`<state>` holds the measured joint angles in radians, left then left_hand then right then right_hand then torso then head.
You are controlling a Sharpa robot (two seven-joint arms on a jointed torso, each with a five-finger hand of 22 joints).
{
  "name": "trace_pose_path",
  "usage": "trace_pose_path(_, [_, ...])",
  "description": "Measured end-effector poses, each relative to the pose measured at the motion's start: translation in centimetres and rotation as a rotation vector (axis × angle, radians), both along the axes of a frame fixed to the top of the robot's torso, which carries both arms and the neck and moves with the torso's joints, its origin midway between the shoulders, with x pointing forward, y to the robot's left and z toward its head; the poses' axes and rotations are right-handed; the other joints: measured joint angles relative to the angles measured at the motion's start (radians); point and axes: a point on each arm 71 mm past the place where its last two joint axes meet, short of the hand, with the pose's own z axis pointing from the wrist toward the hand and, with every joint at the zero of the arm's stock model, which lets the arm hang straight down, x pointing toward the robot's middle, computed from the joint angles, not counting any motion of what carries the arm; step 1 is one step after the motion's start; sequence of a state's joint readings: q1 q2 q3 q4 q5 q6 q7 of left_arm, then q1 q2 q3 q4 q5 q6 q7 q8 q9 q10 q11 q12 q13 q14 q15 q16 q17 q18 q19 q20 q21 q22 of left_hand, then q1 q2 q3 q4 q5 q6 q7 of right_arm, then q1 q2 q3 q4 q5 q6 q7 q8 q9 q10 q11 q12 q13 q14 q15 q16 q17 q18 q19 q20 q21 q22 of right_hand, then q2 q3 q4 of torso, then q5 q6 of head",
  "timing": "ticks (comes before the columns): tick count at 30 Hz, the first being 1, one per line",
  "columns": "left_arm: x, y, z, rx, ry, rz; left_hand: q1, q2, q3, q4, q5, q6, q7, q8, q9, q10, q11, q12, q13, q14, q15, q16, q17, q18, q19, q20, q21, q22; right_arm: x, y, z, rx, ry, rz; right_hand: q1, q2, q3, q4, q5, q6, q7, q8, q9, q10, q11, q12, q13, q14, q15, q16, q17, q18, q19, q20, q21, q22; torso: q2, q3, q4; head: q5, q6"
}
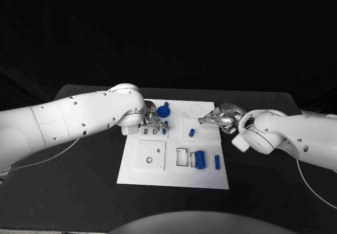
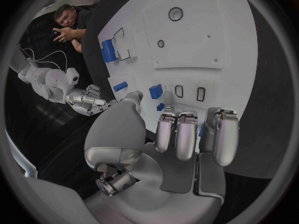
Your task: Assemble the parts on the task board
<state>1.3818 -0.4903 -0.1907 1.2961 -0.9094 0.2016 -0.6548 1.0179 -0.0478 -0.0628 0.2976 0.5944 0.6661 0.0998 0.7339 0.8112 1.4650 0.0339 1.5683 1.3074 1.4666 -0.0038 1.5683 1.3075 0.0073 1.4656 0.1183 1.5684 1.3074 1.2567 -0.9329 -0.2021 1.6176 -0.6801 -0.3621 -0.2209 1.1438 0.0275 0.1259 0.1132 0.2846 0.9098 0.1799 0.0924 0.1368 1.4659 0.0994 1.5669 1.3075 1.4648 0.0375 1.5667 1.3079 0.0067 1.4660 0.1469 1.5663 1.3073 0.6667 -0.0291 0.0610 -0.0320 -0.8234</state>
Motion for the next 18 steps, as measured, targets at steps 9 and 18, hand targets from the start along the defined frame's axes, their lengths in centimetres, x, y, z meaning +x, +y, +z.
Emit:
trace_pose_path(9, [0.12,-0.34,-0.05,0.008,0.005,-0.001,-0.005,0.005,0.000,0.000,-0.004,0.000,0.000,0.000,0.004,0.000,0.000,0.000,0.000,0.000,0.000,0.000,0.000,0.000,0.000,0.000,0.000,0.000,-0.01,0.05,-0.06,0.000,0.002,0.001,0.000,0.000,0.000,0.000,0.000,0.000,0.000,0.000,0.000,0.000,0.000,0.000,0.000,0.000,0.000,0.000,0.000,0.000,0.000,0.000,0.000,0.001,0.000,-0.0003,0.0001,-0.001,0.000])
trace_pose_path(18, [0.63,-0.27,-0.24,0.019,0.013,0.010,-0.001,0.010,0.003,-0.003,-0.004,0.000,0.000,0.000,0.006,0.000,0.000,0.000,0.000,0.000,0.000,0.000,0.000,0.000,0.000,0.000,0.000,0.000,-0.02,0.16,-0.05,0.001,0.000,0.003,0.005,0.005,0.000,0.000,0.004,0.000,0.000,0.000,0.001,0.000,0.000,0.000,0.000,0.000,0.000,0.000,0.000,0.000,0.000,0.000,0.000,0.001,0.000,-0.0007,0.0000,-0.005,-0.004])
